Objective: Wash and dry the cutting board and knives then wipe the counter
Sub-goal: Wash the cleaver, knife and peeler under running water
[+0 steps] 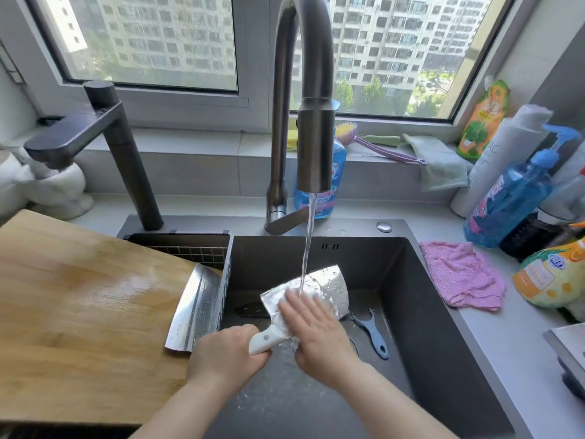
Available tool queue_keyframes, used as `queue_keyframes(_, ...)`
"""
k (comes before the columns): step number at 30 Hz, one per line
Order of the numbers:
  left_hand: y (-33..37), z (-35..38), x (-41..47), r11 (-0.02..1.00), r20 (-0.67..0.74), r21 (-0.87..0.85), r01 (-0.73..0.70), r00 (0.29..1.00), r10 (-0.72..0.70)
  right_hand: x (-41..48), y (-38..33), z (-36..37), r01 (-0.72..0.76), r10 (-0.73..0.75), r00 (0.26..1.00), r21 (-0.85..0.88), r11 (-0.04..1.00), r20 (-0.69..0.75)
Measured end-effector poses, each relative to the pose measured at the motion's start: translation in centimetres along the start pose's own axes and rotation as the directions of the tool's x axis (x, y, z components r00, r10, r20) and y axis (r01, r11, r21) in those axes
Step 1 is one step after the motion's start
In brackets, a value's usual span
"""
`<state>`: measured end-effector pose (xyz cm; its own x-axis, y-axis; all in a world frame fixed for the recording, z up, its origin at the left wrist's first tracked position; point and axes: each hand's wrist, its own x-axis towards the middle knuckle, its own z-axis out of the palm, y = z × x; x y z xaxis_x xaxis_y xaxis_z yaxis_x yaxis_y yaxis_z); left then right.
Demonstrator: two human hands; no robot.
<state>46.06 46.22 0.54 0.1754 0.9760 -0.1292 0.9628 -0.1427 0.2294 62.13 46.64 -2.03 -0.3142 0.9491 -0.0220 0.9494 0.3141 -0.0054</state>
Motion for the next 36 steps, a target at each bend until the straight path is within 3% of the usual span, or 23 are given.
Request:
queue_keyframes(5,-0.4,0.5,-0.1,1.0,0.028,0.014,-0.004,1.0,0.004,0.7,0.7,-1.6,-0.263,0.262,0.963,0.011,0.965,0.065)
queue_keyframes(8,-0.1,0.6,0.0,0.999,0.031,0.044,-0.027,0.999,0.026,0.5,-1.0,-1.0,-0.031,0.031,0.999,0.013,0.999,0.017)
queue_keyframes(10,-0.1,0.6,-0.1,0.998,0.035,0.044,-0.033,0.999,0.031,0.1,-1.4,0.0,0.029,-0.03,0.999,-0.03,0.999,-0.042)
queue_keyframes(17,-0.4,0.7,-0.4,0.998,0.072,0.056,-0.018,0.997,0.014,0.4,0.7,1.5,-0.165,0.167,0.975,0.026,0.986,-0.146)
queue_keyframes(20,-0.2,0.6,-0.5,1.0,0.06,0.029,-0.008,0.998,0.006,-0.7,-1.5,2.1,0.075,-0.075,0.985,-0.004,0.997,-0.152)
queue_keyframes(22,-0.2,0.4,-0.4,1.0,0.05,0.013,0.003,0.999,-0.003,-1.2,-1.1,2.2,0.139,-0.139,0.986,-0.009,0.99,-0.095)
queue_keyframes(27,-0.7,0.3,-0.5,0.999,0.055,-0.02,0.036,0.998,-0.035,-1.5,1.5,3.3,-0.162,0.163,0.976,0.021,0.987,-0.147)
queue_keyframes(29,-0.6,0.3,-0.4,0.998,0.056,-0.041,0.055,0.997,-0.052,-2.2,0.5,3.7,-0.109,0.109,0.983,0.012,0.994,-0.149)
queue_keyframes(32,-0.5,0.2,-0.2,0.996,0.037,-0.064,0.06,0.998,-0.058,-2.8,-0.3,3.1,0.089,-0.092,0.985,-0.025,0.996,-0.143)
queue_keyframes(34,-0.4,0.1,-0.2,0.996,0.031,-0.061,0.064,0.998,-0.063,-2.1,1.1,3.3,0.05,-0.059,0.991,-0.079,0.996,-0.121)
queue_keyframes(36,-0.2,0.2,-0.4,0.997,0.028,-0.057,0.06,0.998,-0.059,-1.0,2.2,3.1,-0.099,0.096,0.99,-0.016,0.995,-0.106)
